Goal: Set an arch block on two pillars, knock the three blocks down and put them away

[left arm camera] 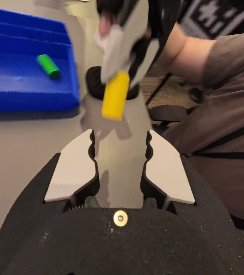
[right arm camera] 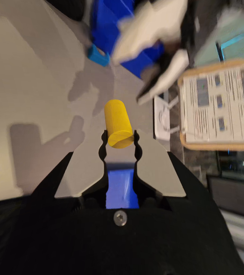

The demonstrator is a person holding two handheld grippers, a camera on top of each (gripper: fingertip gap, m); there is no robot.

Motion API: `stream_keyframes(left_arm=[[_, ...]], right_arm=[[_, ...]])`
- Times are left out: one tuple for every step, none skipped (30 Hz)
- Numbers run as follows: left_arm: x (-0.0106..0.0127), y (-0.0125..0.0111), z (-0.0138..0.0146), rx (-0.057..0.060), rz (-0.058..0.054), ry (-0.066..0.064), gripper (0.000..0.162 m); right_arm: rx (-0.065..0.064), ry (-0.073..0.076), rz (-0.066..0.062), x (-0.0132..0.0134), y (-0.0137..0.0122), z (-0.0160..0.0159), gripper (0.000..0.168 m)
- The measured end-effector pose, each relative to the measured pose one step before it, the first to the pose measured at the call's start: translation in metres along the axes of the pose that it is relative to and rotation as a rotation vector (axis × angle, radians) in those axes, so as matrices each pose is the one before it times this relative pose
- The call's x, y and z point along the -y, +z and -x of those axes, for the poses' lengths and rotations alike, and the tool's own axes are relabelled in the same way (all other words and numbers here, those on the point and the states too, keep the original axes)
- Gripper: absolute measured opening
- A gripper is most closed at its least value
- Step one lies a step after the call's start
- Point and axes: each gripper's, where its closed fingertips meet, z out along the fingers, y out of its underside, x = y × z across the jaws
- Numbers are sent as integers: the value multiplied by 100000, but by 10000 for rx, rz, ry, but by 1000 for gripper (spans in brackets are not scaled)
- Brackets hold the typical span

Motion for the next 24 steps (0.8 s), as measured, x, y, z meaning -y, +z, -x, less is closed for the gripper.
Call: stream_keyframes(left_arm=[[-1377, -1261, 1071, 1019, 196, -97, 63], [-1855, -1123, 1053, 1023, 463, -87, 61], [-2072, -877, 703, 796, 580, -30, 62], [-2112, -557, 266, 507, 598, -41, 61], [-2144, -290, 182, 444, 668, -122, 58], [-2086, 26, 114, 369, 690, -222, 56], [-1963, 297, 138, 372, 689, -269, 57], [-1884, 523, 229, 430, 700, -189, 58], [-1681, 711, 108, 359, 647, -98, 59], [-1467, 863, -4, 260, 584, -159, 58], [-1257, 904, -4, 203, 554, -297, 57], [-1005, 902, -24, 136, 467, -345, 58], [-633, 784, 31, 141, 264, -364, 57], [-51, 316, 535, 497, -33, -370, 51], [246, -24, 334, 377, -294, -315, 46], [38, 20, -146, -14, -38, -367, 45], [128, 113, -243, -75, -62, -279, 46], [110, 153, -122, 60, -15, -47, 48], [-23, 171, 40, 195, 94, 129, 48], [-37, 183, 24, 186, 128, 145, 48], [-28, 162, -80, 121, 180, 115, 49], [65, 139, -98, 127, 115, 84, 49], [100, 137, -184, 67, 112, 30, 49], [-7, 204, -177, 42, 179, -68, 49]], right_arm=[[-457, 688, 661, -2906, -510, -1409, 36], [-543, 775, 903, -3602, -126, -1729, 36], [-393, 856, 905, -3696, 447, -1629, 36], [-259, 972, 765, -3233, 967, -1418, 36], [-196, 991, 554, -2497, 1292, -1234, 36], [-49, 878, 448, -1839, 1414, -870, 36], [-54, 669, 379, -1317, 1395, -695, 36], [-153, 530, 343, -938, 1357, -677, 36], [9, 429, 374, -749, 1323, -312, 36], [38, 350, 401, -593, 1296, -166, 36], [-73, 266, 419, -545, 1225, -212, 36], [-70, 146, 423, -482, 1100, -119, 36], [-108, 94, 403, -455, 941, -128, 36], [-82, 148, 418, -476, 791, -65, 36], [71, 204, 357, -370, 613, 167, 37], [99, 259, 113, -71, 428, 213, 36], [149, 299, -44, 53, 208, 270, 36], [256, 185, -119, 112, 18, 399, 40], [96, 113, -179, 158, -154, 151, 41], [-55, 24, -249, 201, -285, -78, 44], [-53, -29, -230, 155, -358, -86, 45], [21, -22, -164, 83, -354, -19, 46], [78, 1, -103, 0, -345, 49, 47], [55, 9, -65, -60, -316, 20, 47]])
